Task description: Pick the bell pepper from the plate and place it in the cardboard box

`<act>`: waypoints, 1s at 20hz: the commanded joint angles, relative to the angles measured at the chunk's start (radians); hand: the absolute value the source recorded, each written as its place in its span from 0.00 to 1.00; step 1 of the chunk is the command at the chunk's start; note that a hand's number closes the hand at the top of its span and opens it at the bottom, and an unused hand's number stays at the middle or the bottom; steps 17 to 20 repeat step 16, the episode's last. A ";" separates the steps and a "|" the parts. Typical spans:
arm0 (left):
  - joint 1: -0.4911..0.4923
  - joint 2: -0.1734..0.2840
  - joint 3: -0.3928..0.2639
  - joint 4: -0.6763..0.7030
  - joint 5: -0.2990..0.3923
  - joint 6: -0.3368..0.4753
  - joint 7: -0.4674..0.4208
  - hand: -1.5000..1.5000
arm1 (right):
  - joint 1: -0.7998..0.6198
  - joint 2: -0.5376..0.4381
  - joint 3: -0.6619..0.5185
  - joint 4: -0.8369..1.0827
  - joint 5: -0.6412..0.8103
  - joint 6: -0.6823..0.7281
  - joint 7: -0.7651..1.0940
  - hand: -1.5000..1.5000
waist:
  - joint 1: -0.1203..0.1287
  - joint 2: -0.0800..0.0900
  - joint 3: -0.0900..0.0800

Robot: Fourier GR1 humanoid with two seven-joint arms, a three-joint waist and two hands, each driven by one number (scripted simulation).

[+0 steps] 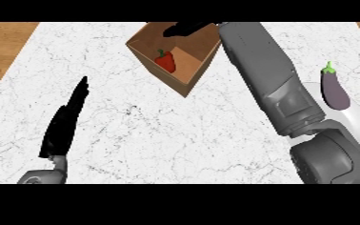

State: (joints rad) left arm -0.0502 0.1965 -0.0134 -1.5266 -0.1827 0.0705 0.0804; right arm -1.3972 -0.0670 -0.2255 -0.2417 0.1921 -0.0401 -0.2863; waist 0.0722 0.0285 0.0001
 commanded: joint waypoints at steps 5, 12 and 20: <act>-0.007 0.019 0.006 -0.011 0.001 -0.019 0.008 0.50 | 0.039 -0.213 -0.125 0.035 -0.090 0.025 -0.026 0.00 | 0.000 0.005 0.001; -0.006 -0.007 0.007 0.011 -0.002 0.002 -0.012 0.50 | 0.118 -0.422 -0.162 0.069 -0.116 0.234 -0.072 0.00 | 0.007 0.015 0.003; -0.061 -0.004 0.010 0.036 -0.001 -0.006 -0.006 0.50 | 0.115 -0.462 -0.147 0.073 -0.097 0.297 -0.096 0.00 | 0.015 0.022 0.003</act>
